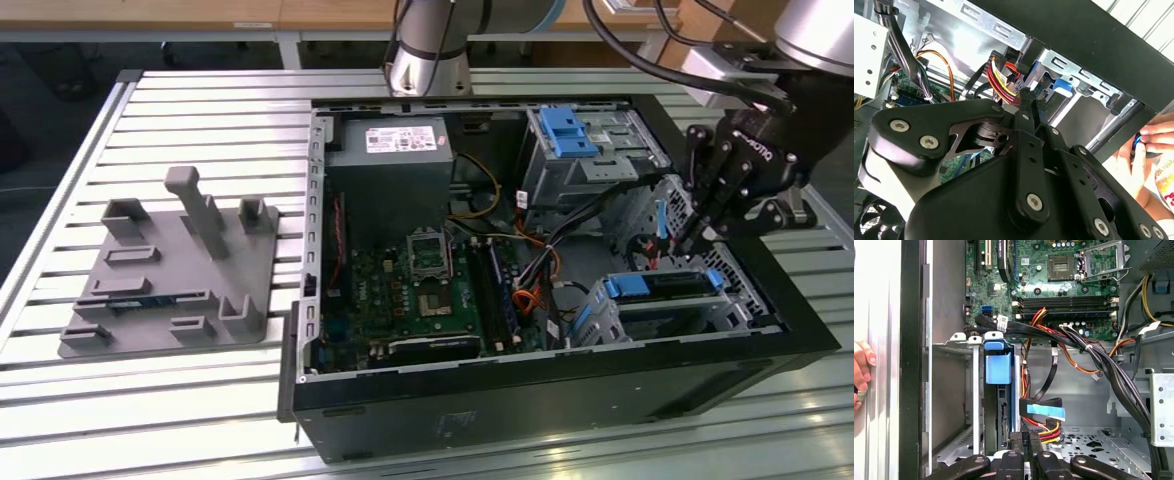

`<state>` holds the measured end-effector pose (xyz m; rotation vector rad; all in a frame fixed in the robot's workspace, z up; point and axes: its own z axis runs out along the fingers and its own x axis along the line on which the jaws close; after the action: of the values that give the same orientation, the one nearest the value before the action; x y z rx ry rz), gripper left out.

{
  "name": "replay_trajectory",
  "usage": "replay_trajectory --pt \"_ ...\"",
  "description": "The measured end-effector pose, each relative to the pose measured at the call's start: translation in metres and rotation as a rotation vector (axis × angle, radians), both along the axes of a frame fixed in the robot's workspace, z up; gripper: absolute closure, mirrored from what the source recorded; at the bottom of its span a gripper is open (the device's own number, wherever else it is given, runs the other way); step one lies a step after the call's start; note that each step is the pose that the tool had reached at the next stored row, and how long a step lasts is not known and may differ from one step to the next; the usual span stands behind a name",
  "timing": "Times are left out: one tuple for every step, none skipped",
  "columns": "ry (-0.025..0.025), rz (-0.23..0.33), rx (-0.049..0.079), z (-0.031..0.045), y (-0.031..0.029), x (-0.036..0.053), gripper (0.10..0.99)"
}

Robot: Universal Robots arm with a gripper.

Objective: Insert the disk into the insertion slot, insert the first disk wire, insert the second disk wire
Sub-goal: 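Insert the first disk wire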

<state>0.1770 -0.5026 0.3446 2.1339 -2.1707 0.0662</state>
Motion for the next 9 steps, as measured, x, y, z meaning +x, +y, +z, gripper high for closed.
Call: replay_trajectory --pt "-0.0002 0.003 0.000 0.0000 -0.0009 0.0000 0.918" --pt "-0.0003 0.005 0.000 0.0000 -0.0017 0.0000 0.918" --pt "-0.0003 0.007 0.000 0.0000 -0.0021 0.0000 0.918" --pt "-0.0003 0.008 0.000 0.0000 -0.0021 0.0000 0.918" --pt "-0.0003 0.009 -0.001 0.0000 -0.0021 0.0000 0.918" --pt "-0.0003 0.009 -0.001 0.0000 -0.0022 0.0000 0.918" --pt "-0.0003 0.009 -0.001 0.0000 -0.0022 0.0000 0.918" --pt "-0.0003 0.009 -0.001 0.0000 -0.0022 -0.0001 0.918" --pt "-0.0003 0.009 -0.001 -0.0001 -0.0025 -0.0001 0.918"
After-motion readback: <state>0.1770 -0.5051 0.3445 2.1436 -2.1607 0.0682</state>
